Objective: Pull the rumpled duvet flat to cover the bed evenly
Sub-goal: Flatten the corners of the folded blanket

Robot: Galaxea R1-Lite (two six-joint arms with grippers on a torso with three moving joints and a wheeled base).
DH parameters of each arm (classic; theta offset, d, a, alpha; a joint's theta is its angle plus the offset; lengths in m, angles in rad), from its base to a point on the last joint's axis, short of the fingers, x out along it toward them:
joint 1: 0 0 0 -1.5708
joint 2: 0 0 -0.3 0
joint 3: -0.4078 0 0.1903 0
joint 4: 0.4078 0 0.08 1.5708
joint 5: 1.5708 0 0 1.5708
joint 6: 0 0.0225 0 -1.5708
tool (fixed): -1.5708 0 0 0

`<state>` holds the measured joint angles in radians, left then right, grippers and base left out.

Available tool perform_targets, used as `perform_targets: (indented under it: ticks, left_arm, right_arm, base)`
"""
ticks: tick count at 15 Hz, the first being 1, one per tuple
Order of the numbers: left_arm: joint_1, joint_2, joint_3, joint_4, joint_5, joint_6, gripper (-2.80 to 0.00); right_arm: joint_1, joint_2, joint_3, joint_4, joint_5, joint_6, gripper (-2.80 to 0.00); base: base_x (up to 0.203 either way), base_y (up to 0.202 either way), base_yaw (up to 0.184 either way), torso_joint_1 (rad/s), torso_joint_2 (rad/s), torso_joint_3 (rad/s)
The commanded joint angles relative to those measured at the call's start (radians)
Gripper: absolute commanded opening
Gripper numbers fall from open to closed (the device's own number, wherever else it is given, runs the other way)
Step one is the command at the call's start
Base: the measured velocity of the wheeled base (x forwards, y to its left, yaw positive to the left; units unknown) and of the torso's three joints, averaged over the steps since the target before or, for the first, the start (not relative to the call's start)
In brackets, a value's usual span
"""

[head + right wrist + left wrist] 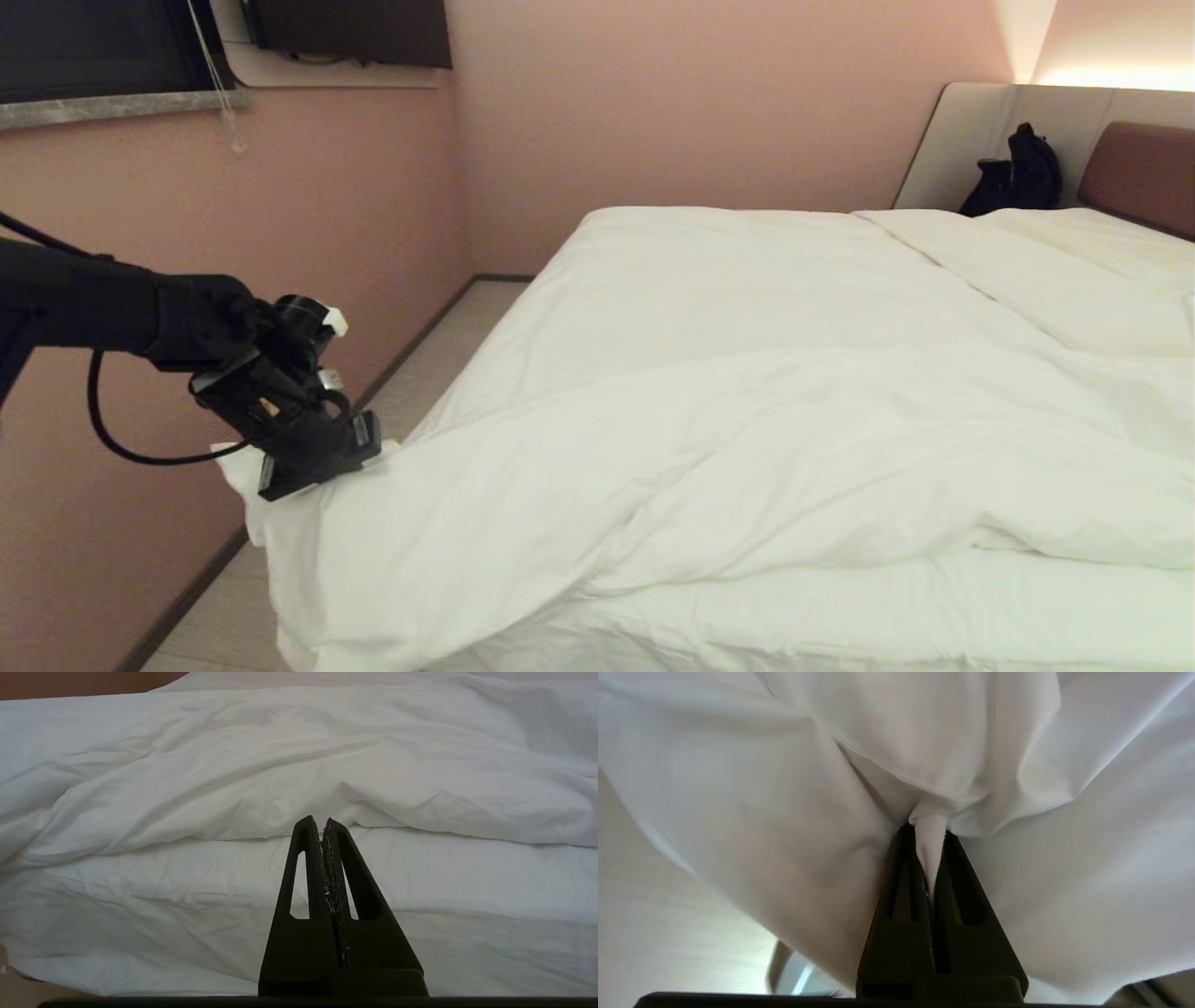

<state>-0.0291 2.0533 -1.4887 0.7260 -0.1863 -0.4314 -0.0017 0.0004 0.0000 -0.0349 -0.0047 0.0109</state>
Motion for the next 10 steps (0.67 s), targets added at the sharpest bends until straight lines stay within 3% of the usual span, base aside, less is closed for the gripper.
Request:
perform_targets:
  ticks: [1,4,10]
  left_arm:
    - [0.0,-0.096,0.114,0.001,-0.002,0.029,-2.8]
    - [0.0,-0.166,0.237,-0.003,-0.005,0.072,-2.8]
    - [-0.001,-0.247,0.371,0.005,-0.07,0.155,-2.8]
  right_arm:
    - [0.0,0.0,0.0,0.0,0.0,0.0,-2.8]
    - [0.0,0.0,0.0,0.0,0.0,0.0,-2.8]
    - [0.0,0.0,0.0,0.0,0.0,0.0,-2.8]
  base:
    - [0.0,0.0,0.0,0.0,0.0,0.0]
    - [0.0,0.0,0.0,0.0,0.0,0.0]
    - [0.0,0.0,0.0,0.0,0.0,0.0]
